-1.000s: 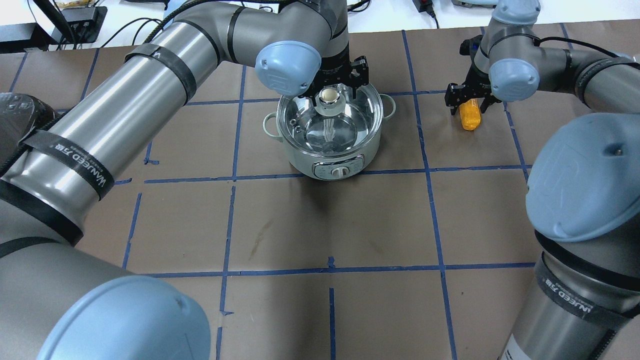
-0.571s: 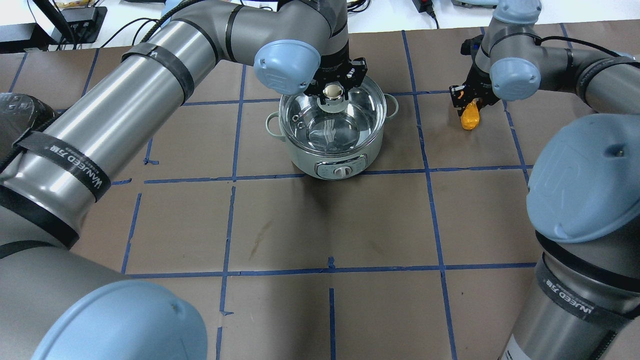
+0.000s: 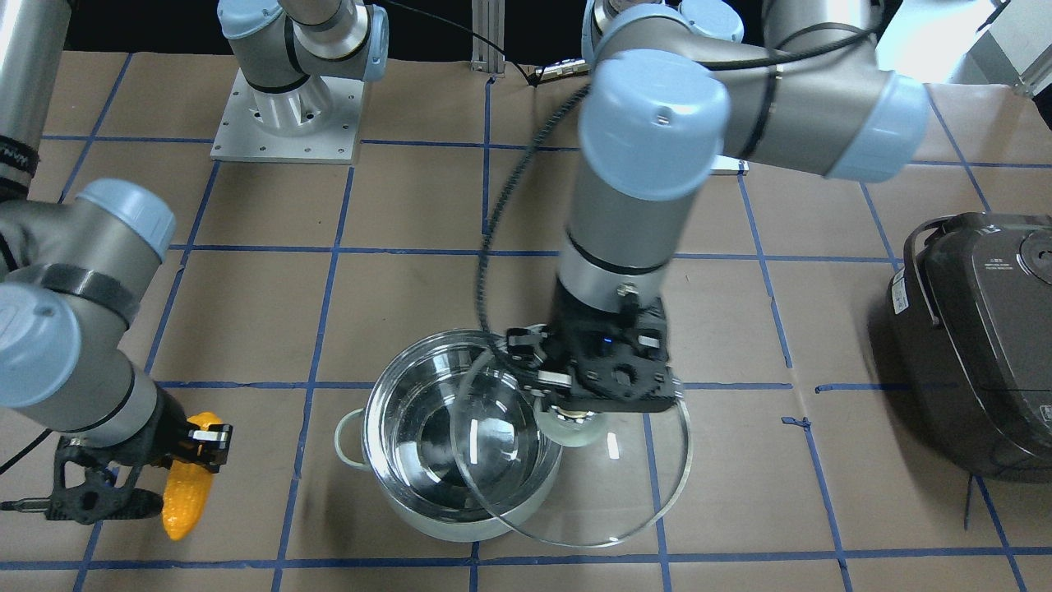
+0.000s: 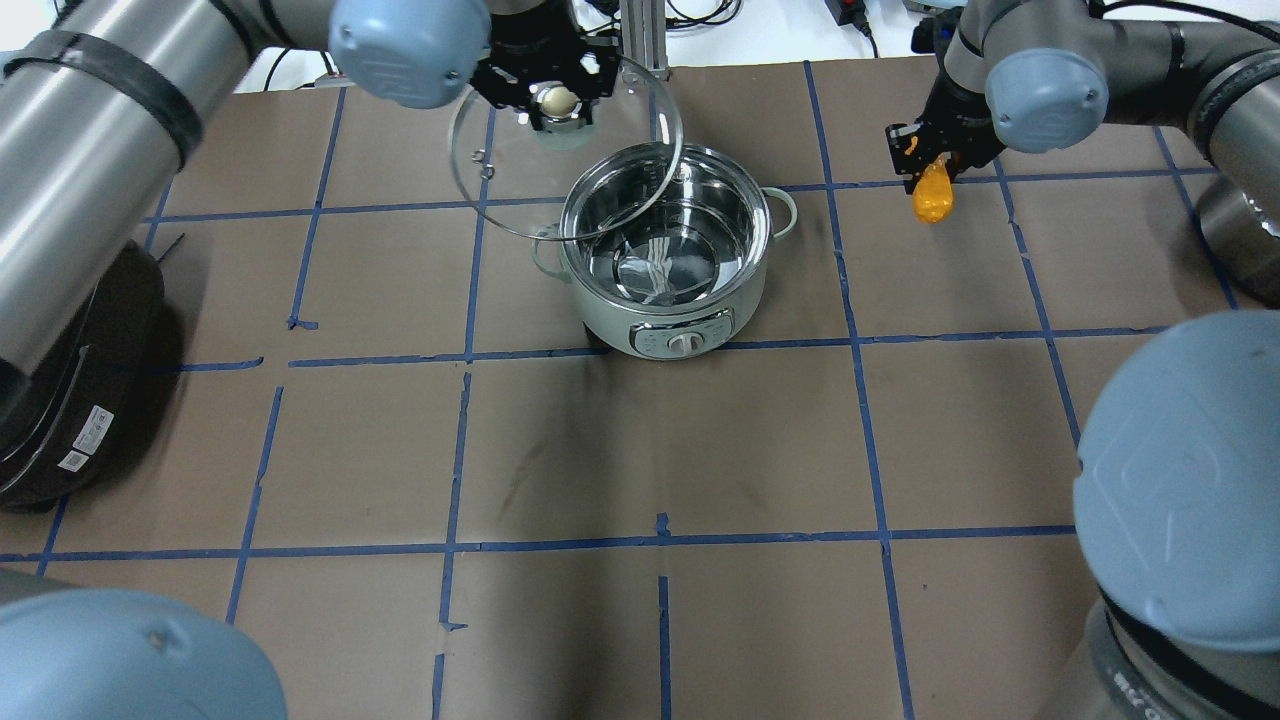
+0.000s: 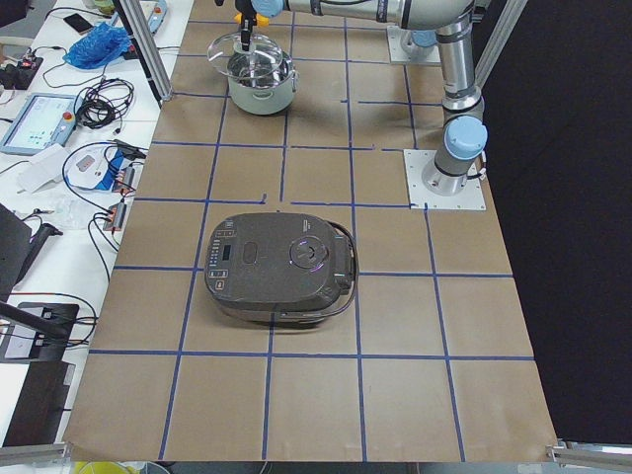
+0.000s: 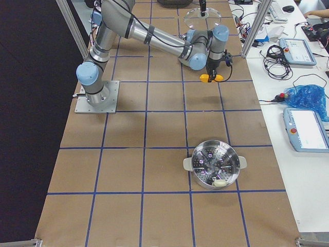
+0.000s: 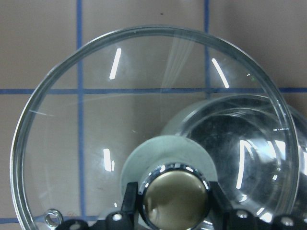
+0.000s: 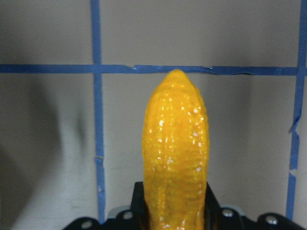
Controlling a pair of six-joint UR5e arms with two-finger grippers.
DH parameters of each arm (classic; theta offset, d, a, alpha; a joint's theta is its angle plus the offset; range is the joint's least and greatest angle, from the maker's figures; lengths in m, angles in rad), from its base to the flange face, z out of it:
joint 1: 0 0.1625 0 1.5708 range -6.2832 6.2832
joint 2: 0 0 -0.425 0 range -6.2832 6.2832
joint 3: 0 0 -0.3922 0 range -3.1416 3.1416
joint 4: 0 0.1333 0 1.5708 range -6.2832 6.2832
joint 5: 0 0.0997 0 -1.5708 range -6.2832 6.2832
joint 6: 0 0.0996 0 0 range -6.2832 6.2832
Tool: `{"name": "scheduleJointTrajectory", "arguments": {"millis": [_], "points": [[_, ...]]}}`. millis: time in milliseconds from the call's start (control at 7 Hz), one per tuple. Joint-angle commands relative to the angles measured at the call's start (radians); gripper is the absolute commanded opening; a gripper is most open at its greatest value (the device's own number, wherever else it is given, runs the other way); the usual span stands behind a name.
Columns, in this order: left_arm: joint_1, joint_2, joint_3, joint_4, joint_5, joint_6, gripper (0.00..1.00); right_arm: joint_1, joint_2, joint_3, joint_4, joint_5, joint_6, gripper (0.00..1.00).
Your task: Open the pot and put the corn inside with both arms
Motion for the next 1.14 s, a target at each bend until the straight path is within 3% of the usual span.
{"name": "scheduleJointTrajectory", "arguments": {"millis": [0,143,429,714,1000], "points": [[0.218,0.021,-0.087,-0.001,-0.011,0.256,0.09,0.216,-0.045,-0.027,0.006,0.006,0.127,0.08],[0.271,0.01,-0.151,0.016,-0.01,0.322,0.09,0.296,-0.035,-0.05,0.003,0.007,0.227,0.08],[0.299,-0.032,-0.298,0.239,-0.008,0.335,0.09,0.403,0.028,-0.064,-0.042,0.001,0.327,0.08],[0.302,-0.083,-0.317,0.315,-0.004,0.337,0.09,0.415,0.12,-0.055,-0.115,-0.051,0.323,0.08],[0.309,-0.128,-0.328,0.356,-0.004,0.332,0.09,0.414,0.133,-0.044,-0.13,-0.051,0.318,0.08]]}}
